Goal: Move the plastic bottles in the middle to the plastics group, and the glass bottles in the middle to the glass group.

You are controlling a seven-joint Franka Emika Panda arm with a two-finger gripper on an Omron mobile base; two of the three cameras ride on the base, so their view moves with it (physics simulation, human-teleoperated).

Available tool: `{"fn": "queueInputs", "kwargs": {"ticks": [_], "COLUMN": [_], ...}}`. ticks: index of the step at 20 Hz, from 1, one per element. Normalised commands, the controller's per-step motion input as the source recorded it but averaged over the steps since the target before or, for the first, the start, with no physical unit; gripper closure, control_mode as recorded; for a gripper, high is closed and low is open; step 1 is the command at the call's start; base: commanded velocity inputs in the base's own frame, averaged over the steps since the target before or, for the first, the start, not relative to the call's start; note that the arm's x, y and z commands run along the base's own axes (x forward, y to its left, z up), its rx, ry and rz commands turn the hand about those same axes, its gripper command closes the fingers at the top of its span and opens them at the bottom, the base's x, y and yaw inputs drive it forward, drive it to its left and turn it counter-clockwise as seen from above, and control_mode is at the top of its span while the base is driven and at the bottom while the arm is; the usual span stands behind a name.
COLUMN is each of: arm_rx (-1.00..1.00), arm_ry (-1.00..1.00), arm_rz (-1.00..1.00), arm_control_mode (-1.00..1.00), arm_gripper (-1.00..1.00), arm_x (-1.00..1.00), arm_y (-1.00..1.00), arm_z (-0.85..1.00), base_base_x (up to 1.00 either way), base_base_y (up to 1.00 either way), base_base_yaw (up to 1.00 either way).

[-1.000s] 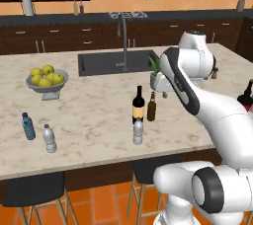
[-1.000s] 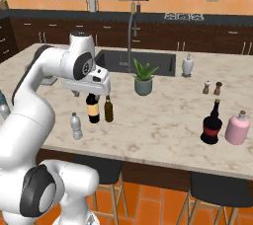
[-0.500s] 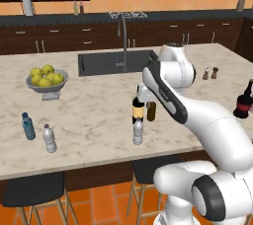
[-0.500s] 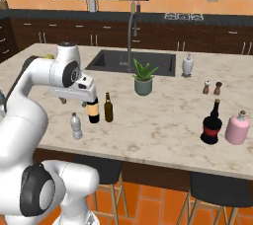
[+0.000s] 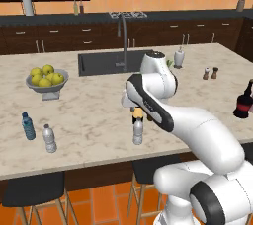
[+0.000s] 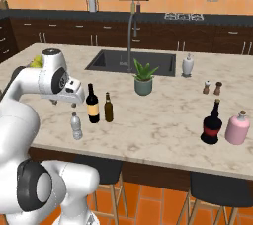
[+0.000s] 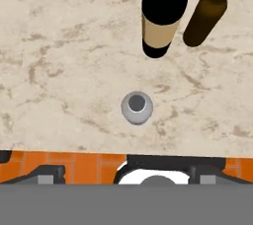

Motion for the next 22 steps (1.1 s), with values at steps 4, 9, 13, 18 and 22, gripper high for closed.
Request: {"fn": "queueInputs", "kwargs": {"ticks": [4, 9, 13, 18, 22], "arm_rx": [0.0, 0.0, 0.0, 0.0, 0.0], "arm_ry": [0.0, 0.0, 0.01, 0.02, 0.0], "arm_rz": [-0.07, -0.03, 0.0, 0.0, 0.0], "arm_control_mode": [-1.0, -1.0, -1.0, -1.0, -1.0], "arm_gripper": [-1.0, -1.0, -1.0, -1.0, -1.0], "arm_x": [0.58, 0.02, 0.0, 0.0, 0.0], "arm_y": [-0.05, -0.01, 0.0, 0.0, -0.08], "arm_z": [-0.19, -0.28, -0.37, -0.31, -0.19], "base_base_x": [0.0, 0.0, 0.0, 0.0, 0.0], "base_base_y": [0.0, 0.0, 0.0, 0.0, 0.0], "base_base_yaw": [0.0, 0.0, 0.0, 0.0, 0.0]}}
